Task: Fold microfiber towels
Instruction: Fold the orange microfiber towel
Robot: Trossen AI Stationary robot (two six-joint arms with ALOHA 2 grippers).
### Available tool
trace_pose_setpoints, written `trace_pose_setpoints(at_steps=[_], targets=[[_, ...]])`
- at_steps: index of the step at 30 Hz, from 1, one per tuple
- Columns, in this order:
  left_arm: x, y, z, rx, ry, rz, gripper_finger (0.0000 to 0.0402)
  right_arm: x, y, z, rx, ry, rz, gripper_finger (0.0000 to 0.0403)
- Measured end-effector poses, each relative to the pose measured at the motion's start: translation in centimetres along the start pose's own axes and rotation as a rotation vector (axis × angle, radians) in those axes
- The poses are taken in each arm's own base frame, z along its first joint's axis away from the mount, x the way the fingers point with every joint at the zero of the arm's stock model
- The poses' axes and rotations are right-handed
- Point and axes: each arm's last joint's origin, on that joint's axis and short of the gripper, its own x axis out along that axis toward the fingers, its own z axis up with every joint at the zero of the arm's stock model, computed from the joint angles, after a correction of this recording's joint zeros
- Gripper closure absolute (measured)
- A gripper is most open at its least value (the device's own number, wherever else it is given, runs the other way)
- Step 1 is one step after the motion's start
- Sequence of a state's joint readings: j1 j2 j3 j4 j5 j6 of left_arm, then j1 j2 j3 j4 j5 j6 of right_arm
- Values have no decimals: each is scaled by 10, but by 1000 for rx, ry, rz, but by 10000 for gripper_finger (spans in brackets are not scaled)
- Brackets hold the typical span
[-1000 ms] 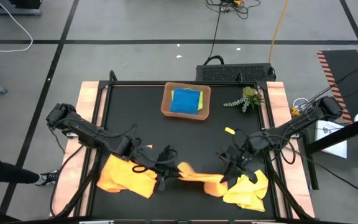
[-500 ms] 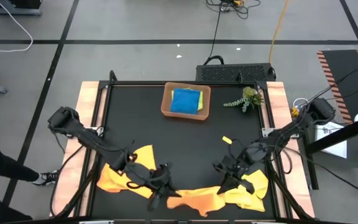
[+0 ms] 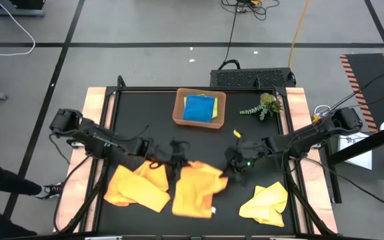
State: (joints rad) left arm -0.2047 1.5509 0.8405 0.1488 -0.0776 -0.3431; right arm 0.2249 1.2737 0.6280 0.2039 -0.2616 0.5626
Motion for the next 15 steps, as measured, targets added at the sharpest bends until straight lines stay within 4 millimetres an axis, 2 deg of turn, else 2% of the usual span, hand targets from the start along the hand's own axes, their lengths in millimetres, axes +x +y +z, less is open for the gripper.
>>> trace_pose_setpoints(at_steps=[4,7,11,15], targets=[[1,33,-3,93,42,97,400,-13,-24,4,-7,29,-142,403],[1,49,-3,140,42,137,400,-21,-36,11,-35,6,-187,403],[0,55,-1,226,41,147,400,-27,-49,14,-76,17,-244,403],[0,56,0,243,29,171,399,-34,-64,12,-59,54,-353,403]])
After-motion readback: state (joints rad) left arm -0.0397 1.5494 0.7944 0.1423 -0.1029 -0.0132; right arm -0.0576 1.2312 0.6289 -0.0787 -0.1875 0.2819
